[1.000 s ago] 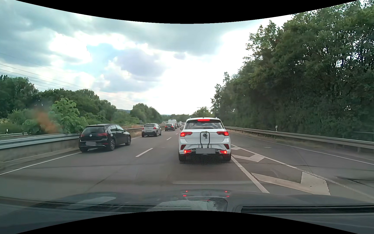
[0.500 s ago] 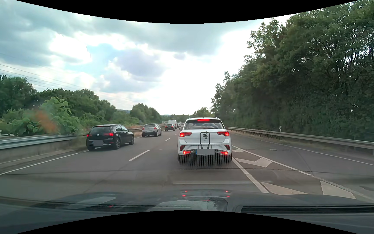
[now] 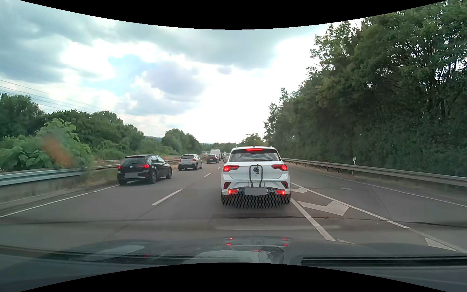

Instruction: Follow the waypoints while adhering to traffic rules and regulations

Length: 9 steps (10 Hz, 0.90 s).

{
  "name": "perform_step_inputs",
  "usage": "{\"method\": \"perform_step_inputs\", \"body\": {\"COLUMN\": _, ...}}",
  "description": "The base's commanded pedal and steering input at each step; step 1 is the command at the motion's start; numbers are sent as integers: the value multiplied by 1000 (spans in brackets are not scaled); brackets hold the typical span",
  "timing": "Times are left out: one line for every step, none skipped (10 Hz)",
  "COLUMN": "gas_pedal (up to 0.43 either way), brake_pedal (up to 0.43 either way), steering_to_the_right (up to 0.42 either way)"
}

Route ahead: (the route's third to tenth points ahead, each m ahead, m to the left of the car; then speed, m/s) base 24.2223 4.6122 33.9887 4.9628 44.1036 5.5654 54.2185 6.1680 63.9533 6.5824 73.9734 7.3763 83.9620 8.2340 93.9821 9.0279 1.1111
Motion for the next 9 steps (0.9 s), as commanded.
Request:
{"method": "perform_step_inputs", "body": {"gas_pedal": 0, "brake_pedal": 201, "steering_to_the_right": 0}}
{"method": "perform_step_inputs", "body": {"gas_pedal": 0, "brake_pedal": 201, "steering_to_the_right": 0}}
{"method": "perform_step_inputs", "body": {"gas_pedal": 0, "brake_pedal": 201, "steering_to_the_right": 0}}
{"method": "perform_step_inputs", "body": {"gas_pedal": 0, "brake_pedal": 201, "steering_to_the_right": 0}}
{"method": "perform_step_inputs", "body": {"gas_pedal": 0, "brake_pedal": 201, "steering_to_the_right": 0}}
{"method": "perform_step_inputs", "body": {"gas_pedal": 0, "brake_pedal": 201, "steering_to_the_right": 0}}
{"method": "perform_step_inputs", "body": {"gas_pedal": 0, "brake_pedal": 201, "steering_to_the_right": 0}}
{"method": "perform_step_inputs", "body": {"gas_pedal": 0, "brake_pedal": 207, "steering_to_the_right": 0}}
{"method": "perform_step_inputs", "body": {"gas_pedal": 0, "brake_pedal": 207, "steering_to_the_right": 0}}
